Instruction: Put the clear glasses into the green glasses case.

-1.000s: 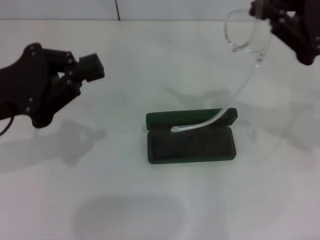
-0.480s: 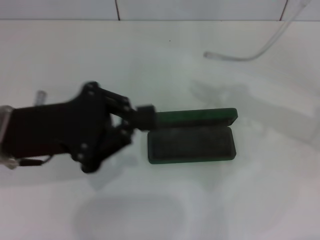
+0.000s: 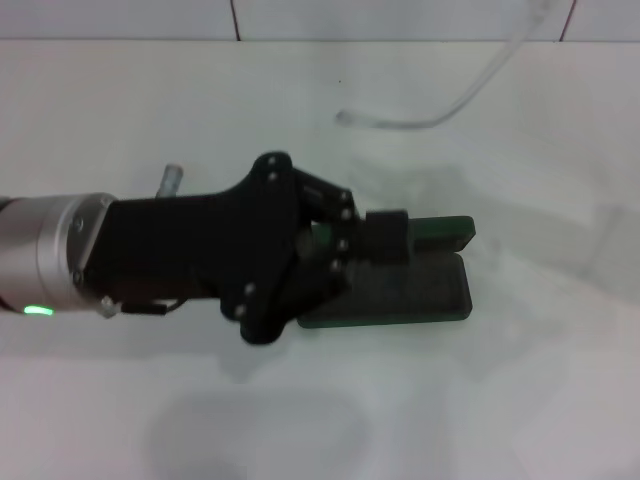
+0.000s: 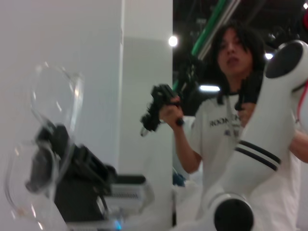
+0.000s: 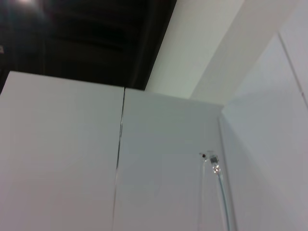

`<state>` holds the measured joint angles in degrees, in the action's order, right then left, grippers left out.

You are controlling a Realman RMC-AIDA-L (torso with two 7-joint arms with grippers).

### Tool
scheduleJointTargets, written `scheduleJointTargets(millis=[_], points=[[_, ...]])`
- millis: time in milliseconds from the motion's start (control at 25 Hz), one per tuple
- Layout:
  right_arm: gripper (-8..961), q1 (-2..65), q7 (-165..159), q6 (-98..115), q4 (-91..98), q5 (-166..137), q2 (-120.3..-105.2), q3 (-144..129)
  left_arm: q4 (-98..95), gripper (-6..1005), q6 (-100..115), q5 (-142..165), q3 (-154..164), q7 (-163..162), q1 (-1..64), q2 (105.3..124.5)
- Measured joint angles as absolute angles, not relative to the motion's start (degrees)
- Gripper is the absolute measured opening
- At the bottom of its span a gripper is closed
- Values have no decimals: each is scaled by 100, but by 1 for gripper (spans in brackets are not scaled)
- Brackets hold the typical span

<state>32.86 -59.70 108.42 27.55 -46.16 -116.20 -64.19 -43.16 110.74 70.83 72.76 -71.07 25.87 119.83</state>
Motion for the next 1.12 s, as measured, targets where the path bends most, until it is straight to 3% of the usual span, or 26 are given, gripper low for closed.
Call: scheduleJointTargets(millis=[400, 1120], points=[[69, 3762, -5216, 10520, 2142, -3853, -11619, -7770, -4140, 32, 11042, 6704, 7261, -7009, 2759, 11971], [70, 3687, -5241, 10450, 2096, -3893, -11618, -7998, -4175, 32, 11074, 6636, 6935, -6987, 2694, 11935]])
